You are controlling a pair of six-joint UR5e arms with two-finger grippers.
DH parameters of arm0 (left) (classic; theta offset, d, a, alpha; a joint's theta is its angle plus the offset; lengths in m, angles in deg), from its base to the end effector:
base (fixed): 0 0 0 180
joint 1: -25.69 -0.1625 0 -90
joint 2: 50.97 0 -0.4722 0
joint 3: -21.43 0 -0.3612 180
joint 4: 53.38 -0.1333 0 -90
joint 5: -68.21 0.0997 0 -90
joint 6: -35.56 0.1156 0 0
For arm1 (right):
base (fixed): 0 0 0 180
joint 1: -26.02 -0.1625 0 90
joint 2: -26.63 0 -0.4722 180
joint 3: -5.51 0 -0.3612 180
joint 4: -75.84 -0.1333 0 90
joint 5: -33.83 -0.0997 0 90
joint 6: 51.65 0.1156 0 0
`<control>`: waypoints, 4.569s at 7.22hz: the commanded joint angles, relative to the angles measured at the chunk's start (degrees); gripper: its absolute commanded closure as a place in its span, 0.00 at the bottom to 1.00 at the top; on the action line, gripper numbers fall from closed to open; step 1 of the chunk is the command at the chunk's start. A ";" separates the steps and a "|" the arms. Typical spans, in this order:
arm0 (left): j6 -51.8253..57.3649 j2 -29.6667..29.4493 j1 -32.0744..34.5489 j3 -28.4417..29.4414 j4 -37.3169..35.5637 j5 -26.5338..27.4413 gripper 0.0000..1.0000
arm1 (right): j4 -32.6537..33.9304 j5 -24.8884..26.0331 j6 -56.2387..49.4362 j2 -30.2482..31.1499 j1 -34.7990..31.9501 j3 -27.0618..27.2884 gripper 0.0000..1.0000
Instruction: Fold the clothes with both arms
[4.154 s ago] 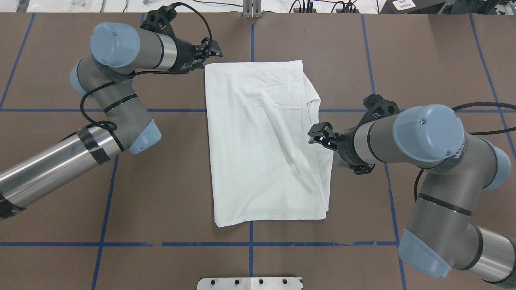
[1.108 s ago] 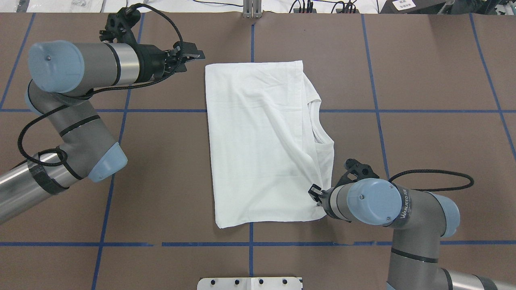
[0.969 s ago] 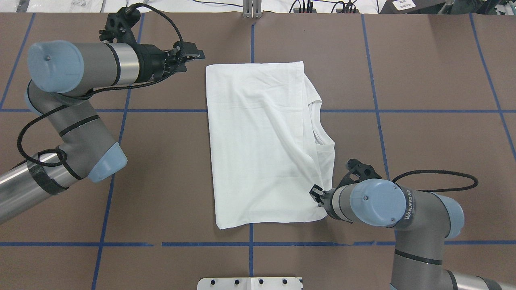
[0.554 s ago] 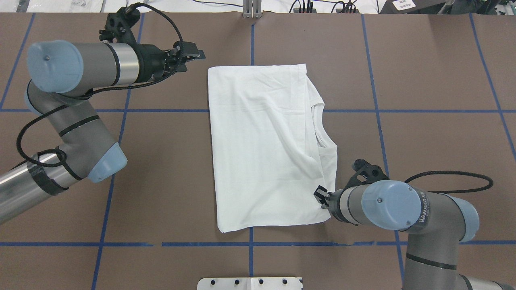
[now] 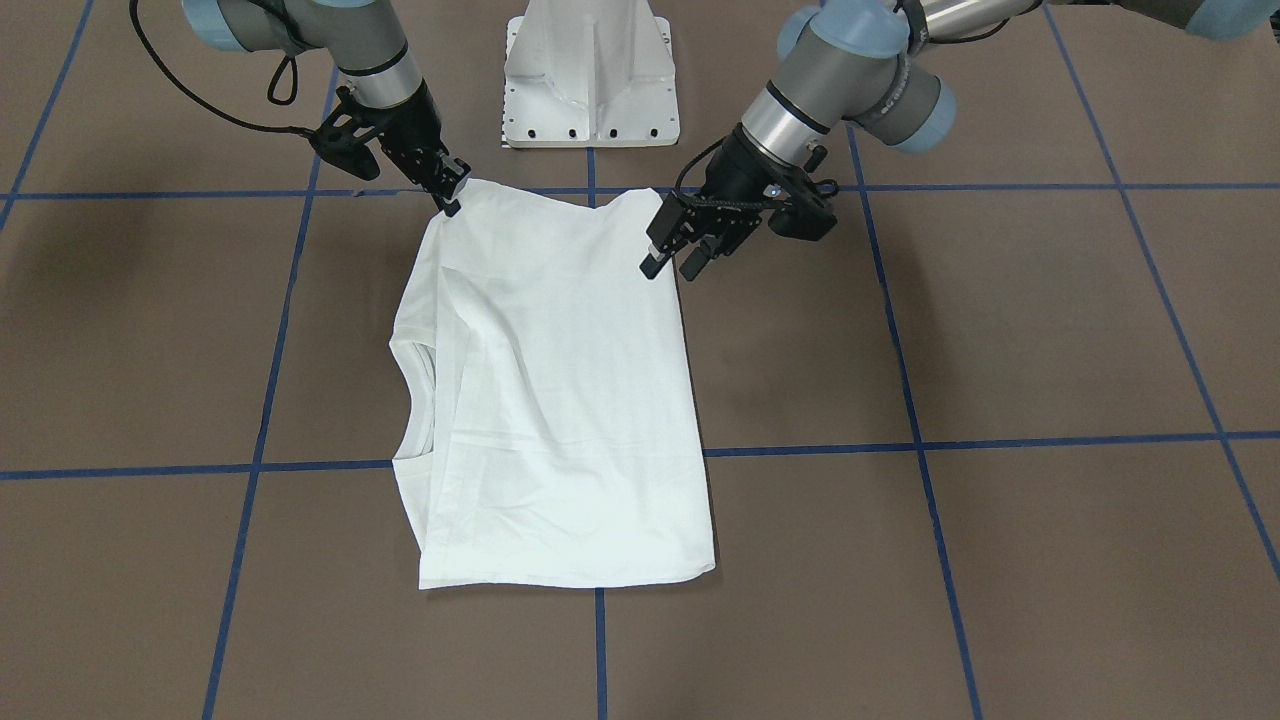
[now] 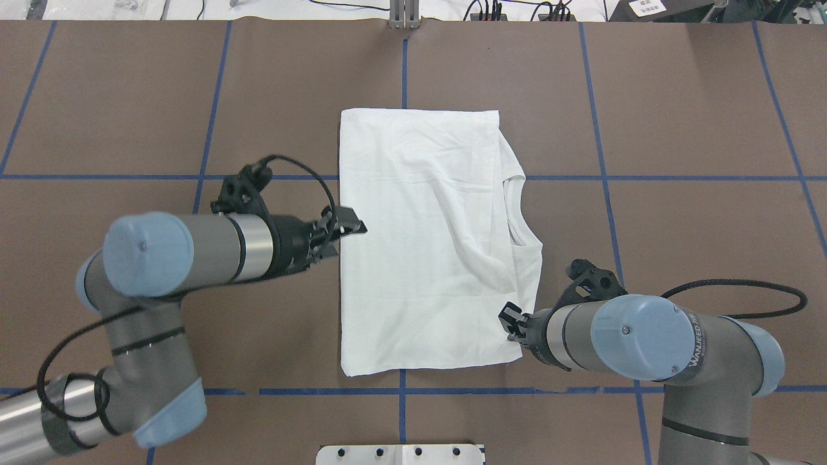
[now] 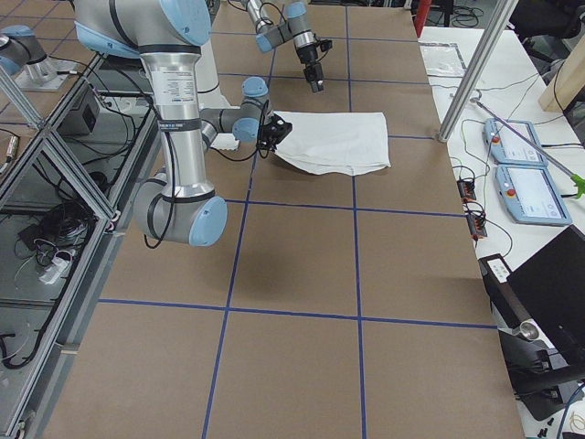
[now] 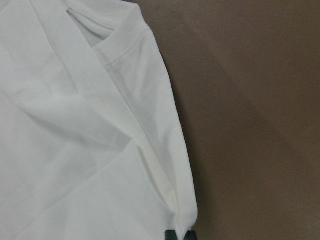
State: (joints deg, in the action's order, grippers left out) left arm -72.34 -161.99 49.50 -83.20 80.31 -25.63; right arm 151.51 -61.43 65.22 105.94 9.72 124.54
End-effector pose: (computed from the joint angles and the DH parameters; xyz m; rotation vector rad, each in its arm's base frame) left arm 0.4934 -0.3549 0.3161 0.0157 1.4078 -0.5598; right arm -0.4619 -0.2629 0.3826 -0.1747 -0.9492 0.6522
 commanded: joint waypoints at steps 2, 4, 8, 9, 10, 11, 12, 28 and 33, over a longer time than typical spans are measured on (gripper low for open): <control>-8.89 6.25 -13.93 -1.02 -1.58 7.16 0.26 | -0.09 -0.02 0.03 -0.21 -0.05 0.49 1.00; -8.99 5.64 -15.02 0.22 -1.67 8.50 0.27 | -0.09 -0.02 0.03 -0.47 0.04 0.41 1.00; -10.49 4.41 -15.81 0.13 -1.67 8.58 1.00 | -0.09 0.07 0.03 0.23 -0.05 0.41 1.00; -10.49 4.41 -15.81 -0.48 -1.67 8.58 1.00 | -0.09 0.25 0.03 0.23 0.04 0.32 1.00; -10.49 4.50 -15.55 -2.14 -1.67 8.67 1.00 | -0.09 0.25 0.03 0.23 0.04 0.41 1.00; -10.49 5.20 -15.29 -5.72 -1.76 8.76 1.00 | -0.17 0.42 0.12 0.23 -0.05 0.84 1.00; -10.66 6.59 -16.07 -10.72 -4.11 9.11 1.00 | -0.09 0.08 0.21 0.93 -0.13 2.59 1.00; 22.07 -5.96 14.91 15.21 -3.21 -0.10 0.43 | -13.53 -13.90 -20.82 -32.89 -27.70 -45.44 0.00; 42.07 -2.19 26.06 18.32 1.41 -16.91 0.42 | -12.40 -25.30 -42.96 -24.94 -39.57 -45.74 0.00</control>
State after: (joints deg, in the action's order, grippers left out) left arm -39.09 -165.41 70.40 -64.95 81.82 -34.73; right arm 138.47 -83.56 30.16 77.56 -26.53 78.43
